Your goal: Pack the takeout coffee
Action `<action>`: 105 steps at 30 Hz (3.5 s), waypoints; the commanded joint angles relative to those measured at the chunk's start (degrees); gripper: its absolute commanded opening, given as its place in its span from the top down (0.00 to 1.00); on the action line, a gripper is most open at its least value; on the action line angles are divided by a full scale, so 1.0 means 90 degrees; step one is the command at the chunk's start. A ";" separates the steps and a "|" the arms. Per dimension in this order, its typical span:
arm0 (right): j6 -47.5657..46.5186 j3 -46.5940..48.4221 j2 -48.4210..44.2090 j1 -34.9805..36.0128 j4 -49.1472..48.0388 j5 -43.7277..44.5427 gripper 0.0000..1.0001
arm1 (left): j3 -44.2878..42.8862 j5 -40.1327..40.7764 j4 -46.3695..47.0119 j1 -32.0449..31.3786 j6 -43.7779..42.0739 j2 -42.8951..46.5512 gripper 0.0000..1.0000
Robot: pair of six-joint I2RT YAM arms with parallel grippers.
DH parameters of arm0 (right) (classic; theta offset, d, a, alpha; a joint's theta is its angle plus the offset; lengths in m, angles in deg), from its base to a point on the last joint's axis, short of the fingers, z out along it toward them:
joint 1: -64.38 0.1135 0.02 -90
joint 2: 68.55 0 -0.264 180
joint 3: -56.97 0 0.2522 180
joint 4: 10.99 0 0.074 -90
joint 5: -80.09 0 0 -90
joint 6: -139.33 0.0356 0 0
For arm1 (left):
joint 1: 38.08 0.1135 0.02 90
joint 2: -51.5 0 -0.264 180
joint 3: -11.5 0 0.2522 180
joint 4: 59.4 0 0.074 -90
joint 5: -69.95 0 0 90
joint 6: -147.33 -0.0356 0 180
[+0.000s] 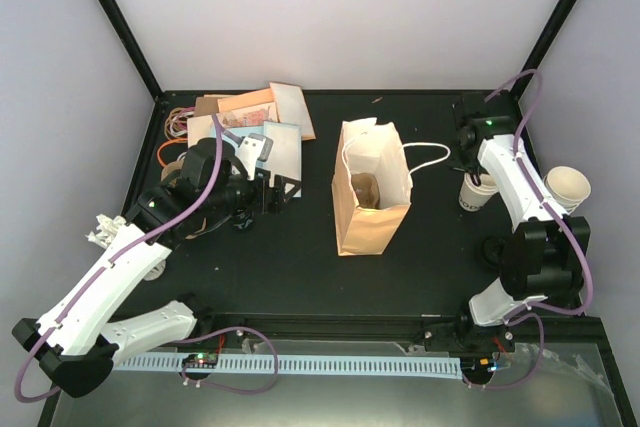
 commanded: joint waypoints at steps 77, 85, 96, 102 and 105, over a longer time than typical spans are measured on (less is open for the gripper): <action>0.0399 0.0332 -0.2562 0.1834 0.2078 -0.0551 0.99 | -0.0039 -0.0379 0.0720 0.0059 -0.0157 -0.0035 0.06; 0.0822 -0.1103 -0.3578 0.2286 0.1922 -0.1499 0.99 | 0.0344 -0.0715 0.1372 0.0043 0.0083 -0.0009 0.01; 0.1210 -0.2722 -0.4136 0.2931 0.0480 -0.1885 0.99 | -0.0484 0.0490 0.1396 -0.1550 0.1503 -0.1412 0.02; 0.1328 -0.3429 -0.4470 0.3235 -0.0064 -0.1697 0.98 | -0.1094 0.1384 0.0948 -0.1764 0.2189 -0.2163 0.02; 0.1462 -0.3415 -0.4515 0.3550 -0.0107 -0.1477 0.98 | -0.1263 0.1825 0.0909 -0.1766 0.2167 -0.2300 0.04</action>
